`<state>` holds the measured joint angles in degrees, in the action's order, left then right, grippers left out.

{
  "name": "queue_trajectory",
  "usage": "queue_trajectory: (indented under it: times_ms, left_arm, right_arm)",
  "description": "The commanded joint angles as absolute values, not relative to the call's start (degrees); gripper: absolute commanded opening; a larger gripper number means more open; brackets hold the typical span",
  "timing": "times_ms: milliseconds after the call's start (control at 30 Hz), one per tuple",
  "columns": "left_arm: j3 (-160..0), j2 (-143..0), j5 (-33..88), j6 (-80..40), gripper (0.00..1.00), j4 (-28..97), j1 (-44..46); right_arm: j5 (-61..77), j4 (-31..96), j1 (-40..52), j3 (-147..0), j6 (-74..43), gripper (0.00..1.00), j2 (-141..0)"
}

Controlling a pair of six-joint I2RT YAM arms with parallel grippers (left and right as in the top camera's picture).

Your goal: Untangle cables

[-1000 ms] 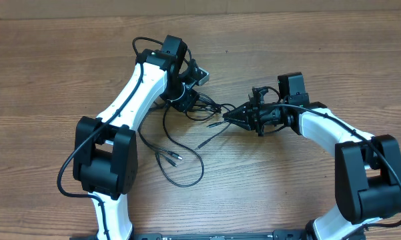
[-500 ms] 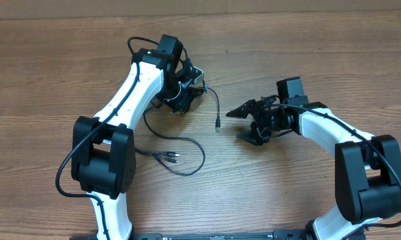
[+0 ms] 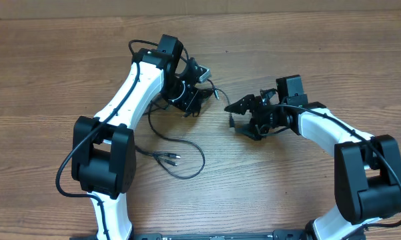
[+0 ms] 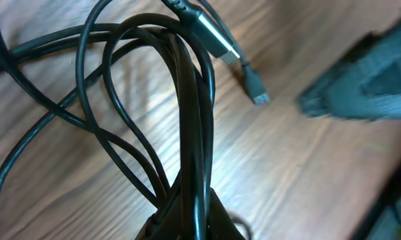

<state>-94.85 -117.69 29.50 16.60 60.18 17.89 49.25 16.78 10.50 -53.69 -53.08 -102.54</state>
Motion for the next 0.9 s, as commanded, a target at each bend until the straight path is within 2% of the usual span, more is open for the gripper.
queue_trajectory:
  times_ms: [0, 333, 867]
  left_arm:
    - [-94.96, -117.84, 38.61, 15.99, 0.04, 60.18, 20.38]
    - [-94.98, -117.84, 35.38, 16.03, 0.04, 59.92, 26.28]
    - [-94.98, -117.84, 36.51, 15.57, 0.04, 58.74, 26.61]
  right_arm:
    - [49.93, 14.48, 11.31, -54.3, -53.67, 0.75, -102.24]
    - [49.52, 11.62, 11.29, -54.3, -55.46, 0.75, -102.24]
    - [49.47, 11.66, 11.29, -54.3, -55.48, 0.75, -102.24]
